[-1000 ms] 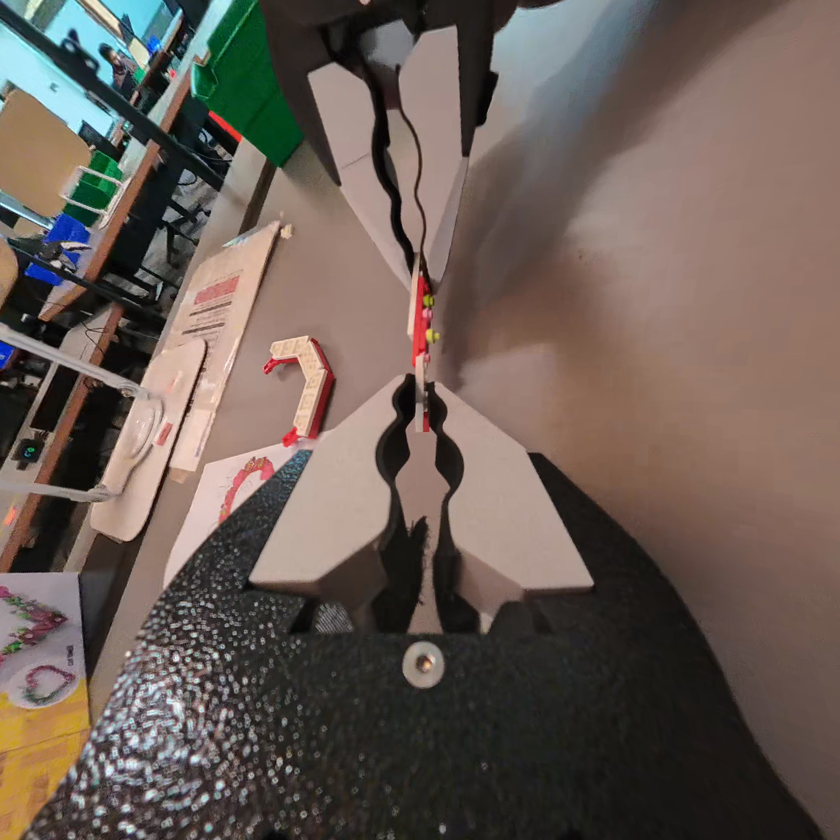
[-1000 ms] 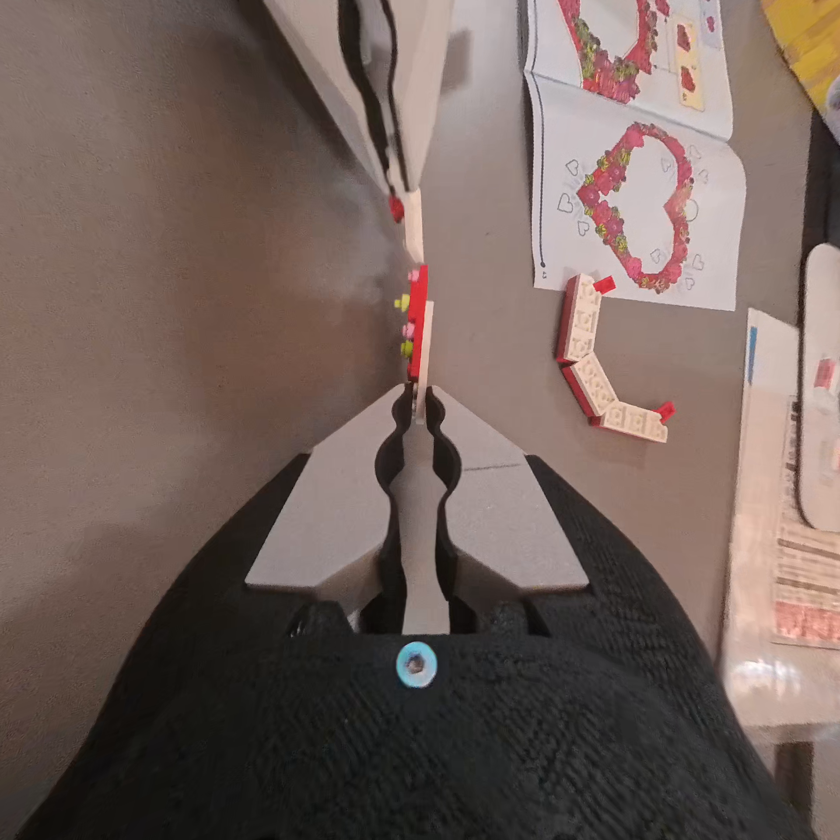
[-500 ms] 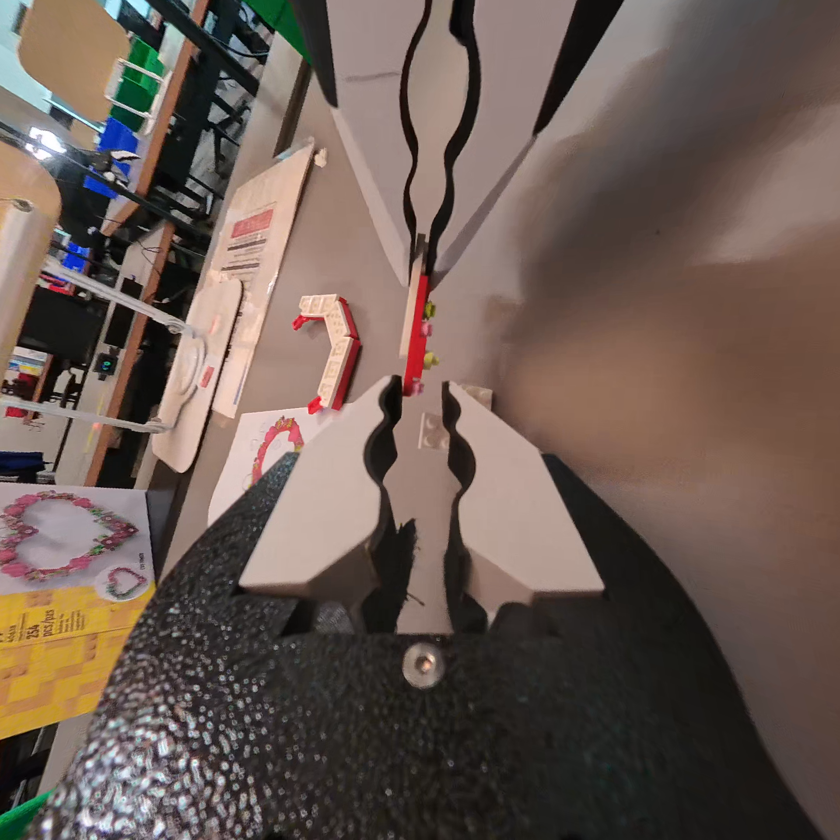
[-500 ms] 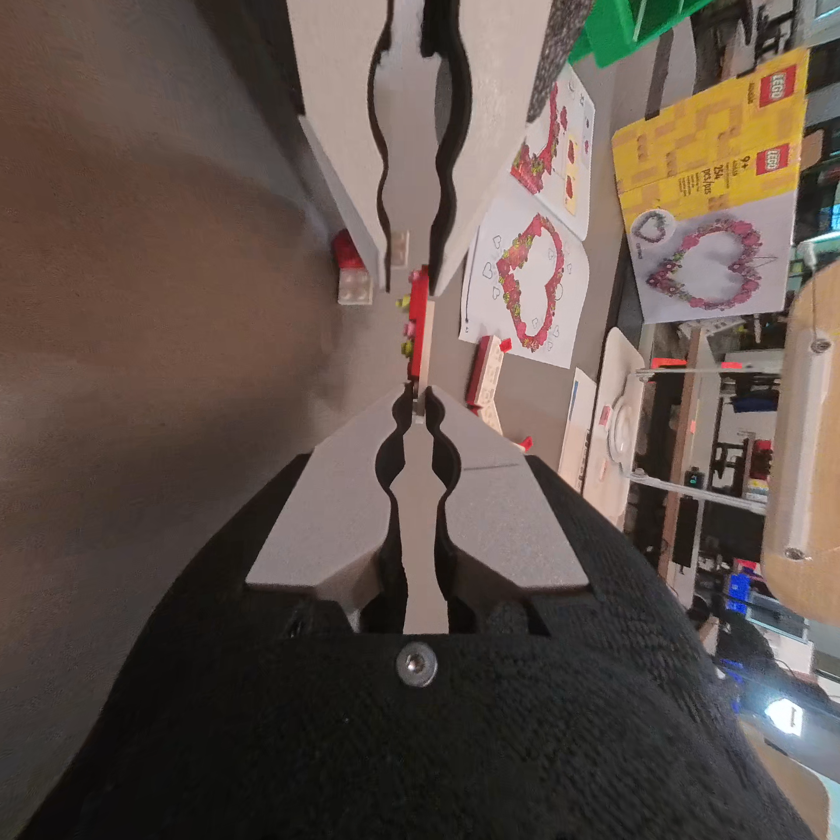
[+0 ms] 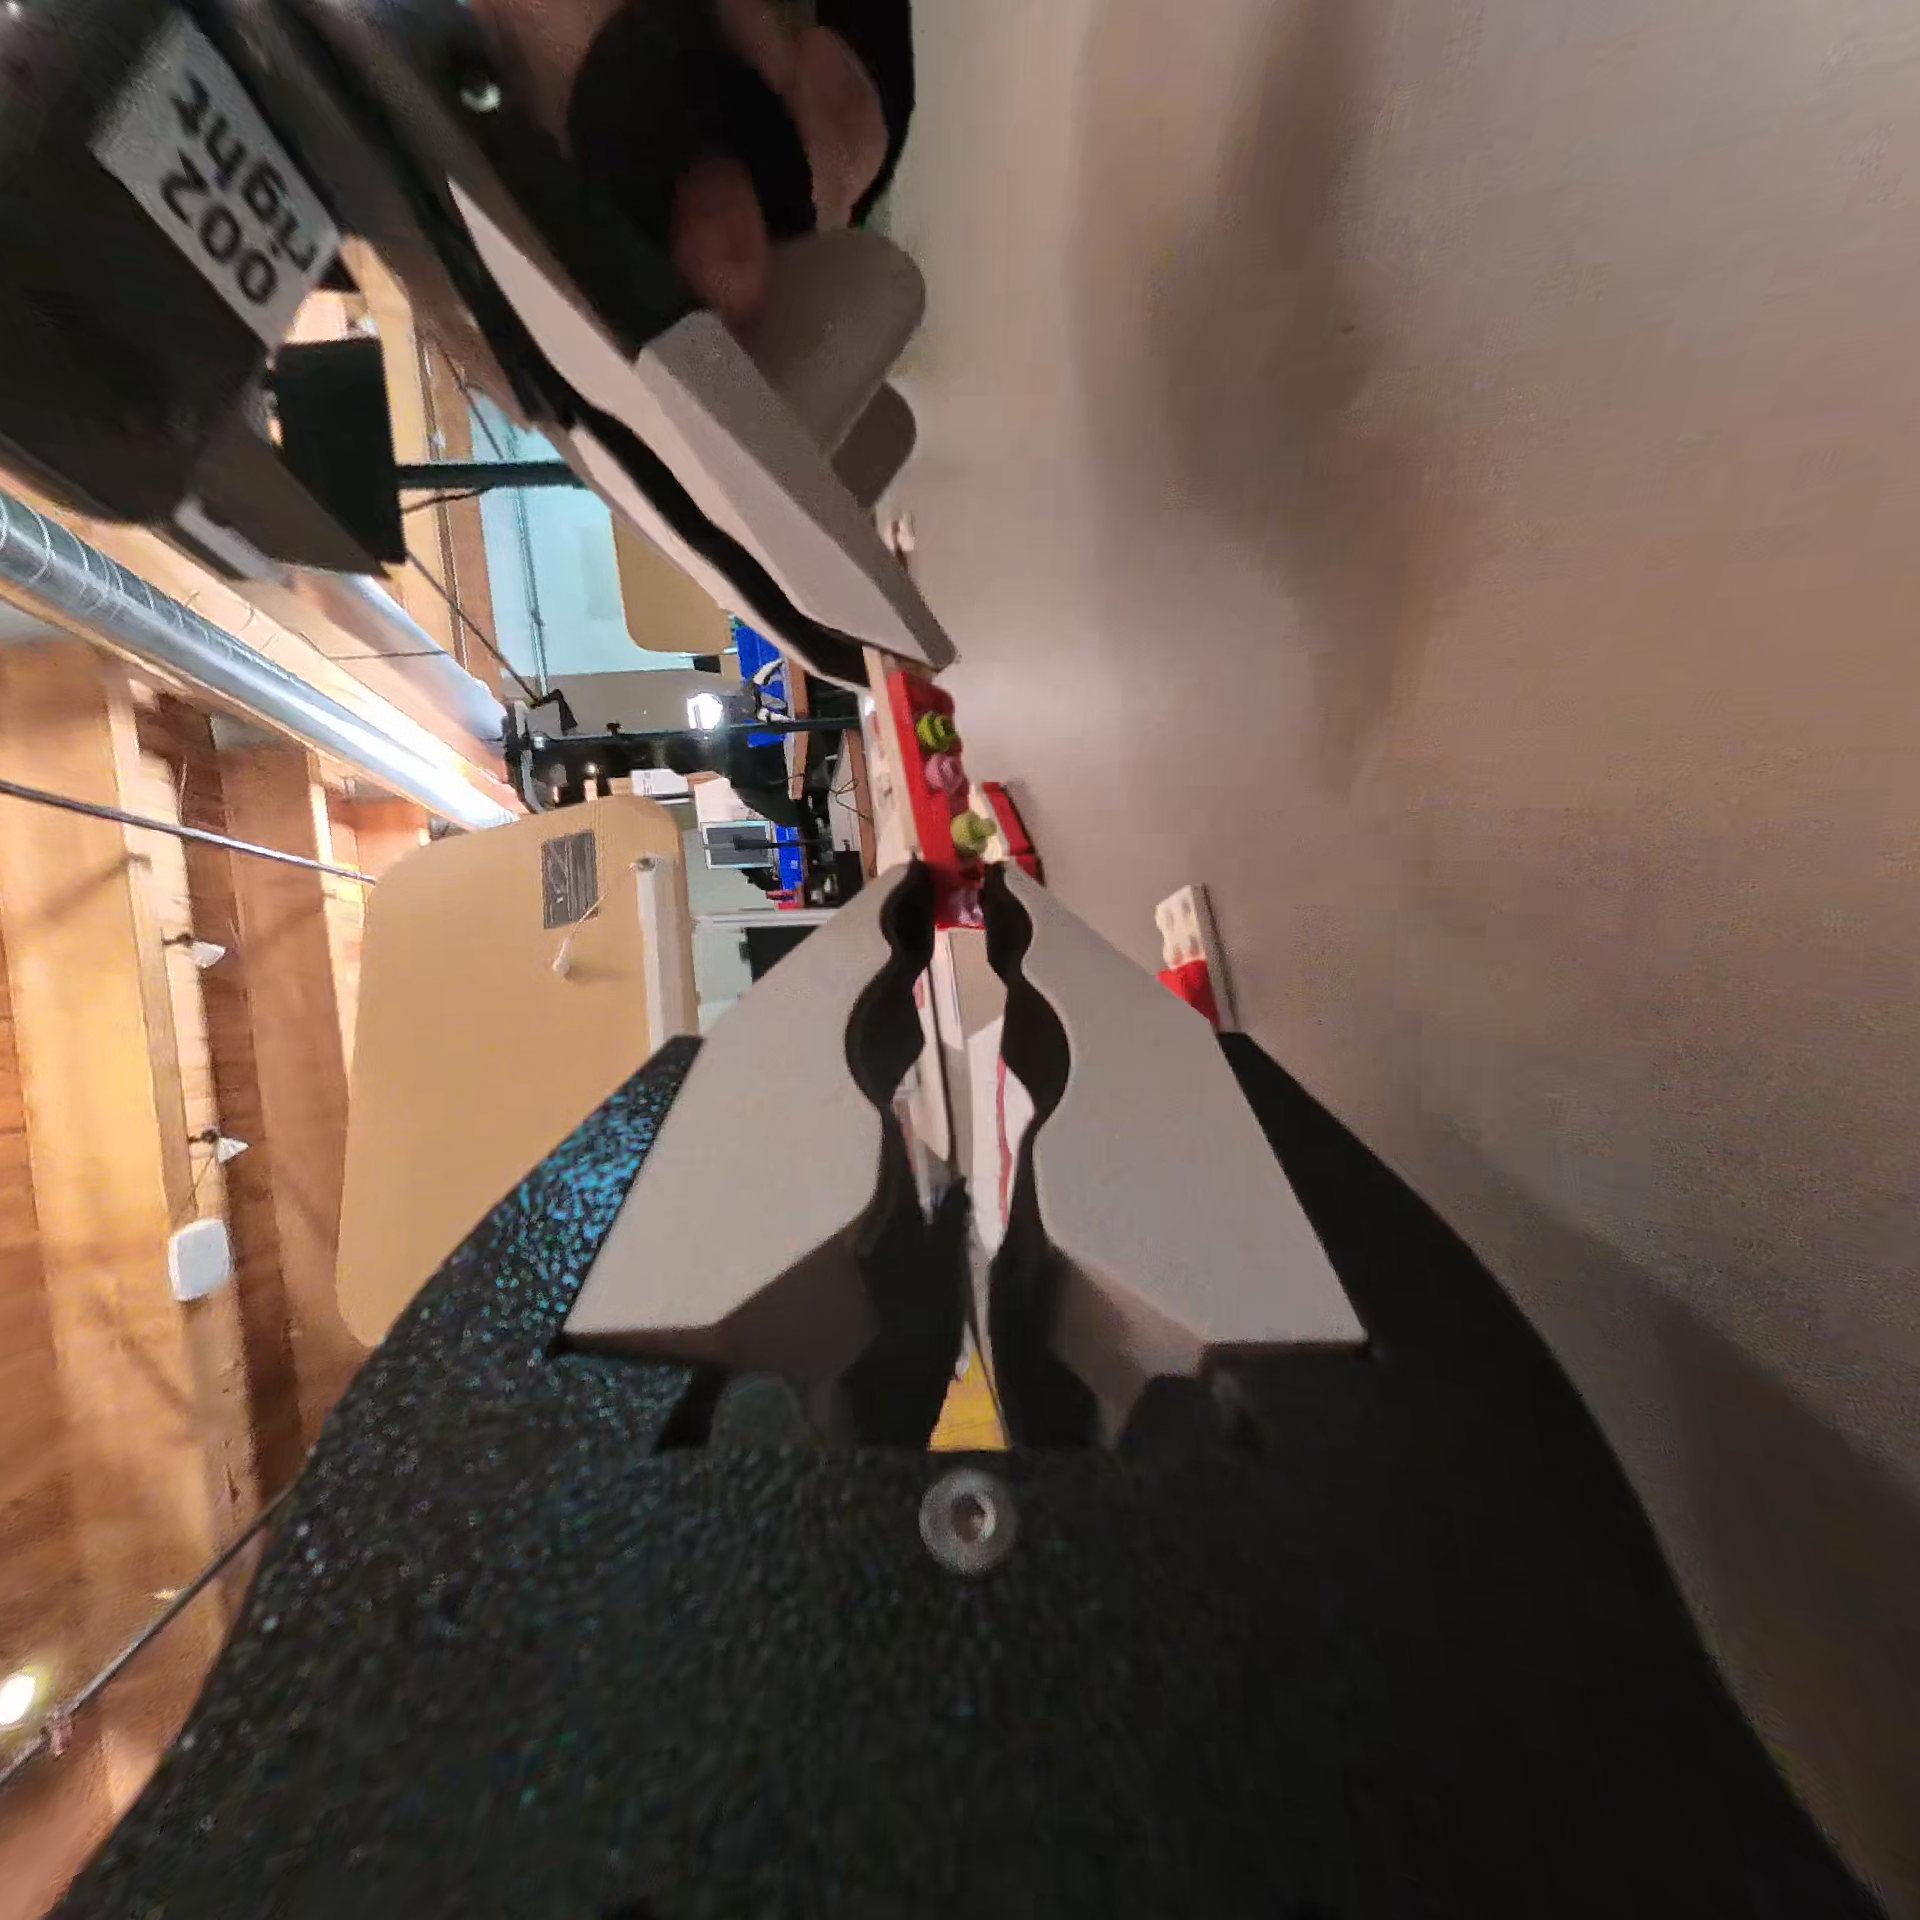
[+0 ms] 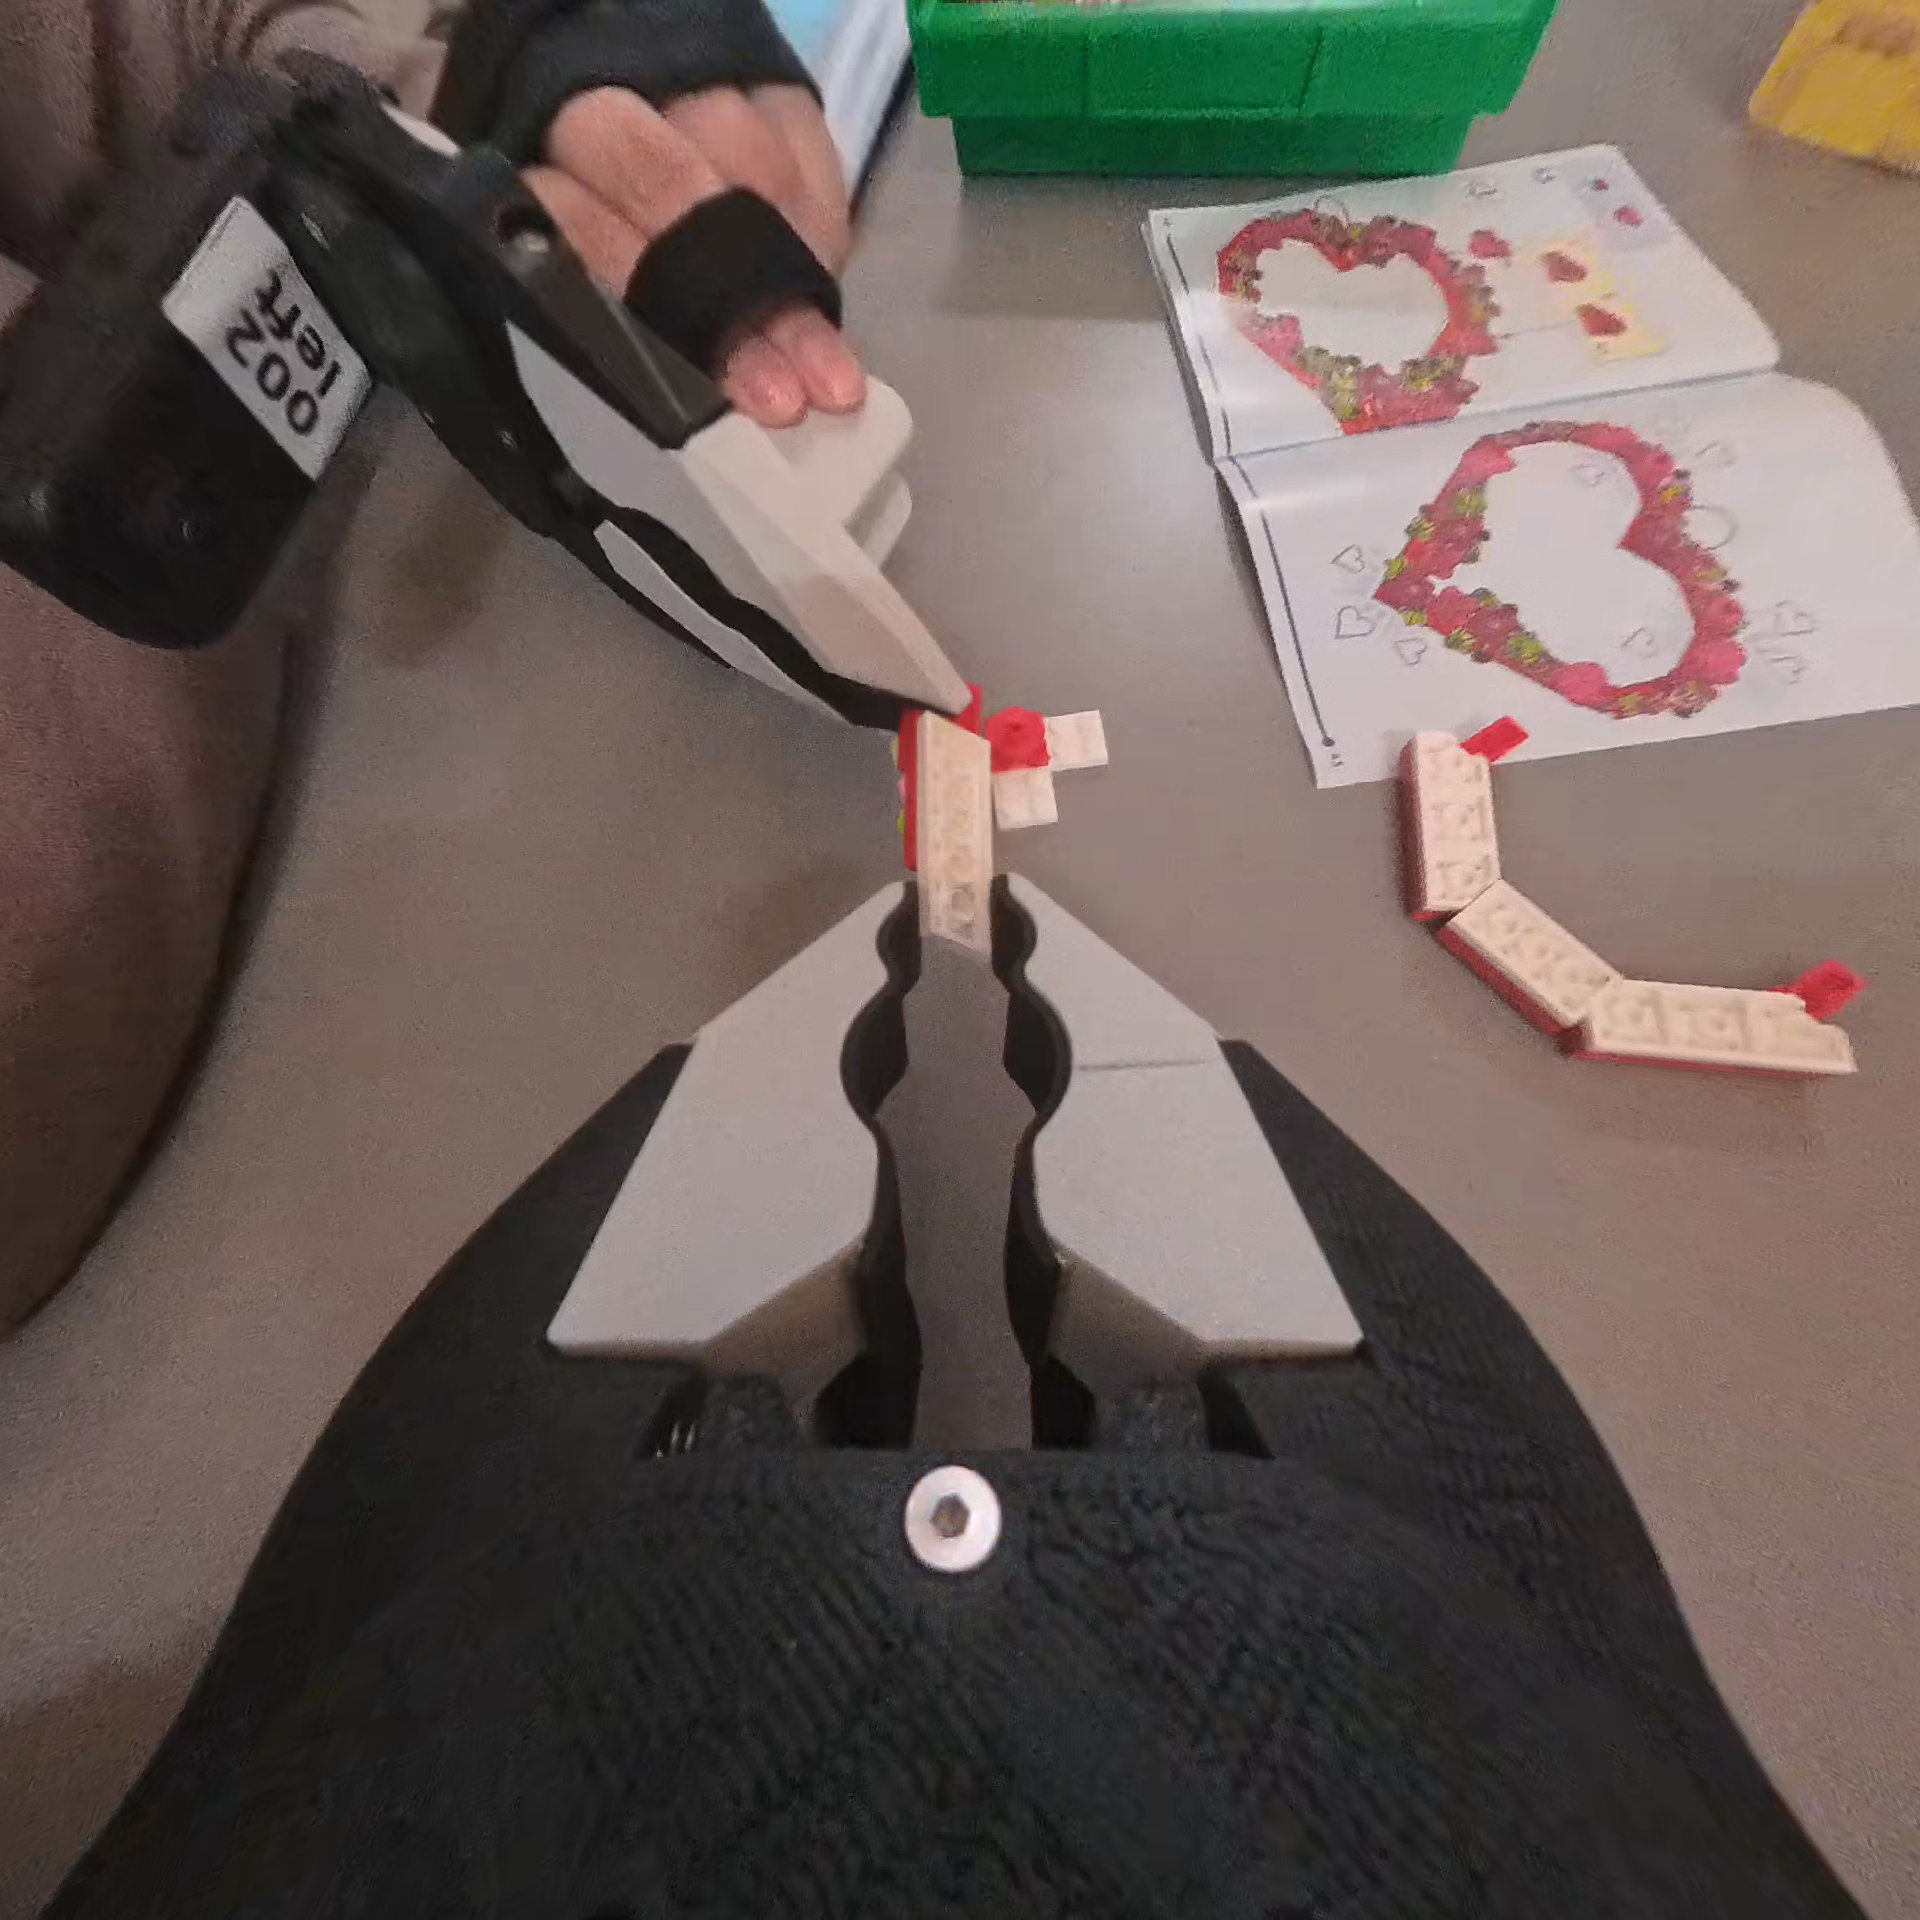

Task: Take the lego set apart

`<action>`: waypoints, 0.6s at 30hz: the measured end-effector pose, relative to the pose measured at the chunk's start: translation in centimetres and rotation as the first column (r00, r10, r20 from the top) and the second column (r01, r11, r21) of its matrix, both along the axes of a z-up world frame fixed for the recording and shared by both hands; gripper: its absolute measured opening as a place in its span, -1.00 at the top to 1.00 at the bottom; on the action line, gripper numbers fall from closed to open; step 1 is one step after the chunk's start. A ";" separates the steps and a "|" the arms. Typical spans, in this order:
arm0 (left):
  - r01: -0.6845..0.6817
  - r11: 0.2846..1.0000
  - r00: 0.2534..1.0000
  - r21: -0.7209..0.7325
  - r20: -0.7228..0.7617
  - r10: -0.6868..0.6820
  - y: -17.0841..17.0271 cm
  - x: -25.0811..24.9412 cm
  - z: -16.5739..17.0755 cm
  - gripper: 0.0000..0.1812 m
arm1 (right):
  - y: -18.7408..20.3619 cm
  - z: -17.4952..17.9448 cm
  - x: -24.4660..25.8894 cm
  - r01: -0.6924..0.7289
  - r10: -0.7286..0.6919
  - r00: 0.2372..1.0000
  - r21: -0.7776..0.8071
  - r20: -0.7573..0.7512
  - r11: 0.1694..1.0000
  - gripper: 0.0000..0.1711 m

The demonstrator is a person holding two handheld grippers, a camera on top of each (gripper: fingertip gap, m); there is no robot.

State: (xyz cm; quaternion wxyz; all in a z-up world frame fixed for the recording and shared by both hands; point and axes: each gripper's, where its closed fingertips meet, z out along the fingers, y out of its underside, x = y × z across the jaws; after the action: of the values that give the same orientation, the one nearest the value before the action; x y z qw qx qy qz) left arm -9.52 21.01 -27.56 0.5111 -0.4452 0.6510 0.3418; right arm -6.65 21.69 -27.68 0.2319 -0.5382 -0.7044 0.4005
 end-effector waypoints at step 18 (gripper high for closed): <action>0.069 0.862 0.909 -0.502 0.387 0.153 -0.1 0.1 -1.8 0.94 | 2.6 -2.8 1.3 0.039 -0.099 0.976 0.293 0.194 0.955 0.57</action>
State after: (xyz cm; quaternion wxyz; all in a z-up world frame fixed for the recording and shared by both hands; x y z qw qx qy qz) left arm -9.45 20.87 -29.35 0.4950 -0.6398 0.5840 0.0683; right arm -5.30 24.31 -30.44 0.2473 -0.5619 -0.7559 0.2276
